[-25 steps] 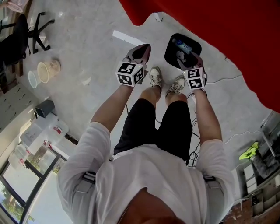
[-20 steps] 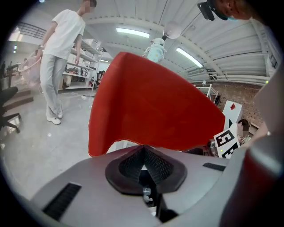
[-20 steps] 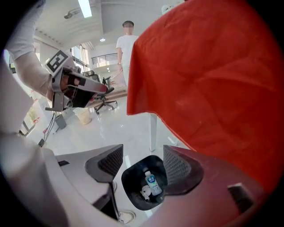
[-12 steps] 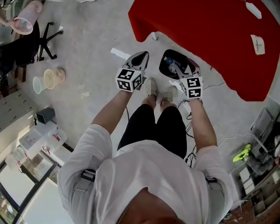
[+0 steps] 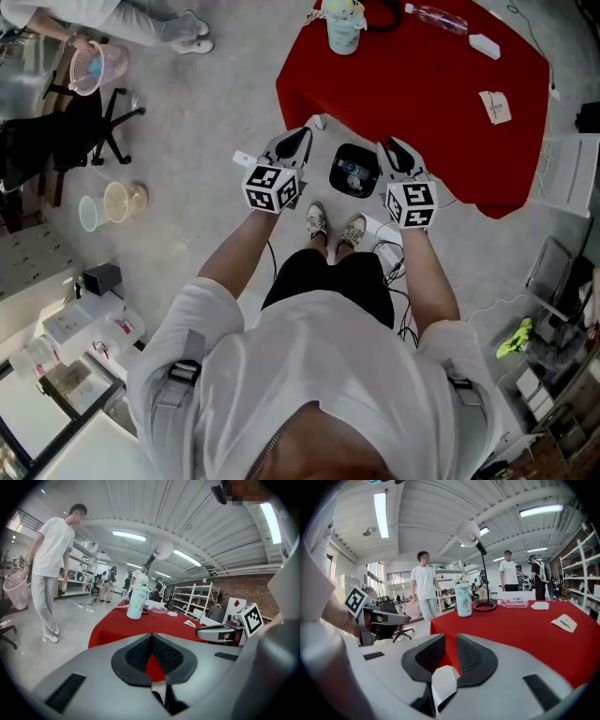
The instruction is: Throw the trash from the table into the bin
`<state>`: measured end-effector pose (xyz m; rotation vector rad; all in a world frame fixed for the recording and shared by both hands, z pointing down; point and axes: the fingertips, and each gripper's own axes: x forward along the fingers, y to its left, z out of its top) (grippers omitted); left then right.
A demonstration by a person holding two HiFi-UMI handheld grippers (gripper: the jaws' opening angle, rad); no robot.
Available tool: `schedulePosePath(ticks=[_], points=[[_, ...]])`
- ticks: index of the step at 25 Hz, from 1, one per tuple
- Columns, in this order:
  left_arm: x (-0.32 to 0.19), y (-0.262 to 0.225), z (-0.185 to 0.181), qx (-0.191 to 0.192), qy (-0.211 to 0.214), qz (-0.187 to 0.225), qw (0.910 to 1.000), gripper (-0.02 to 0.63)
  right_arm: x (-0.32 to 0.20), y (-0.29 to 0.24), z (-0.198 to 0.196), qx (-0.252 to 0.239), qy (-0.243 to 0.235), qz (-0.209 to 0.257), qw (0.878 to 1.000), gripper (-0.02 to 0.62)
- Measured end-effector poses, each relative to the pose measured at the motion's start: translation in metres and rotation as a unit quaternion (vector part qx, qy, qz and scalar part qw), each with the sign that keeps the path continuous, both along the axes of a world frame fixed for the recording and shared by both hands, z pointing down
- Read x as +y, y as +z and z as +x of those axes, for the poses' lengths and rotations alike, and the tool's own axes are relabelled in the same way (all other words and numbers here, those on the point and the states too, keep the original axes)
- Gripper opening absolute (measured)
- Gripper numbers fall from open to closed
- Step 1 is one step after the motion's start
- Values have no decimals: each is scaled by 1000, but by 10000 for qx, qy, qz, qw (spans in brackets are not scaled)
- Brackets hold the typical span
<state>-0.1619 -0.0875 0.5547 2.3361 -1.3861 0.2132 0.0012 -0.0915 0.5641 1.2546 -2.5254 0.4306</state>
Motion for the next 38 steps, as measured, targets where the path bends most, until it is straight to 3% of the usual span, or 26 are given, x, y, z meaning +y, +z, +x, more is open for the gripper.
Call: schedulePosePath(ticks=[8,17,38], points=[[-7,-73,4,101,18,482,9988,9,-6,-90,17,-206,224,574,9979,44],[-11,-122,0,206,75,839,9962,9,2,-145,10,-282,255,967,9946,38],[-29,-146,5,376,407,1092,9925,9,-8,-172,13,-93,494,1273,9906,35]])
